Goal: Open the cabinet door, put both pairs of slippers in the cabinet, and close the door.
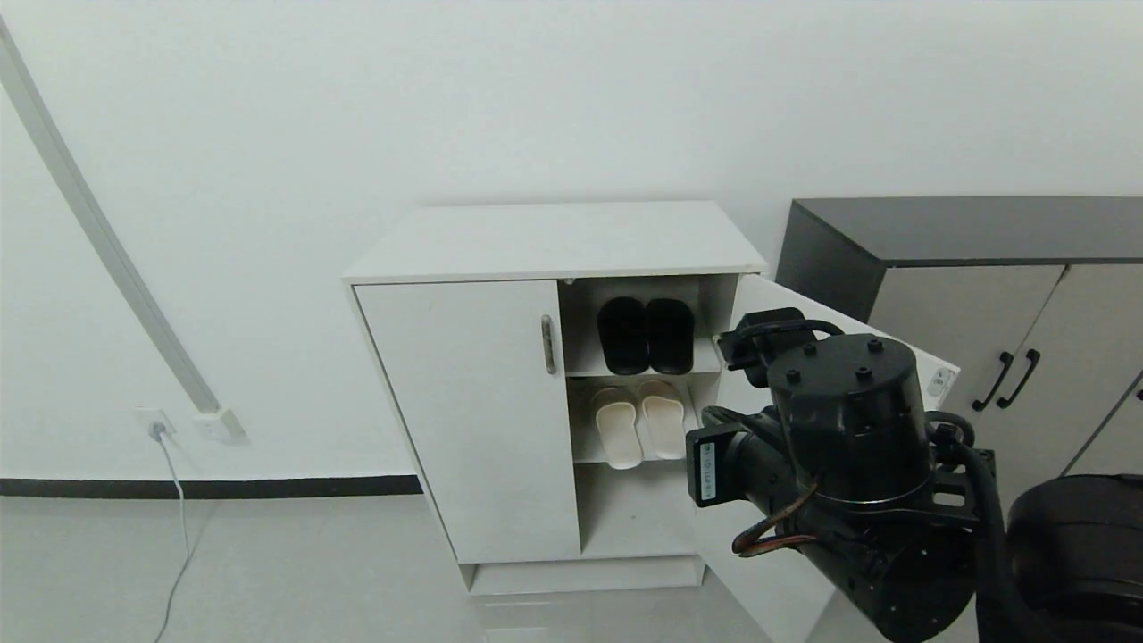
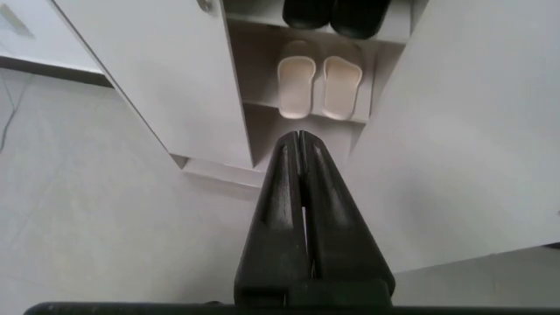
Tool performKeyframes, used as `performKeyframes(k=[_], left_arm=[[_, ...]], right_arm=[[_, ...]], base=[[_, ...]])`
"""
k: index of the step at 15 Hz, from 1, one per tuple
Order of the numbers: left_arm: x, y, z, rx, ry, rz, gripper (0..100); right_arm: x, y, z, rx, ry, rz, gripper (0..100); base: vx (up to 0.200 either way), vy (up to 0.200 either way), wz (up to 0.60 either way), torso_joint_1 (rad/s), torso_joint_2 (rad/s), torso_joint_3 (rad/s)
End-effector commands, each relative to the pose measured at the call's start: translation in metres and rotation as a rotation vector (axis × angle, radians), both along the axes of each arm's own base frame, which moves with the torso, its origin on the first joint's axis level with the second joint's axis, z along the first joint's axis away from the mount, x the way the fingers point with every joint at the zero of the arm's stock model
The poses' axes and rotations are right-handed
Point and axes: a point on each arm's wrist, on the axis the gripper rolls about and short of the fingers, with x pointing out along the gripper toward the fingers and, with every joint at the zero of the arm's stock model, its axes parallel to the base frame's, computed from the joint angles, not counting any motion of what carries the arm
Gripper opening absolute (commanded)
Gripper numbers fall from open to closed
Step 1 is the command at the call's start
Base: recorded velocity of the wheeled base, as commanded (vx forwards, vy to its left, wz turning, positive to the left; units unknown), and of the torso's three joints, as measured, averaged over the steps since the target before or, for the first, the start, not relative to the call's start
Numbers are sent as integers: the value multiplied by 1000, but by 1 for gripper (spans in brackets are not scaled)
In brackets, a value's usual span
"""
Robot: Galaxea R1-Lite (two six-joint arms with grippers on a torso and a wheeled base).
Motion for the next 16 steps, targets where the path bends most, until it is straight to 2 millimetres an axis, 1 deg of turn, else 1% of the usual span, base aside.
performKeyframes(k=[1,8,12,16], left_arm=[[0,0,0,0,1,0,0],[0,0,0,0,1,0,0],[0,0,0,0,1,0,0],[0,0,0,0,0,0,0]], right_arm=[[-1,-1,1,3,-2,1,0],[-1,-1,0,2,-1,1,0],[-1,-1,0,-1,1,1,0],[0,1,-4,-10,10,2,0]], base=[[0,0,0,203,-510,-320],[0,0,0,223,-545,-325],[0,0,0,262,-597,-337],[0,0,0,212,-469,-259]])
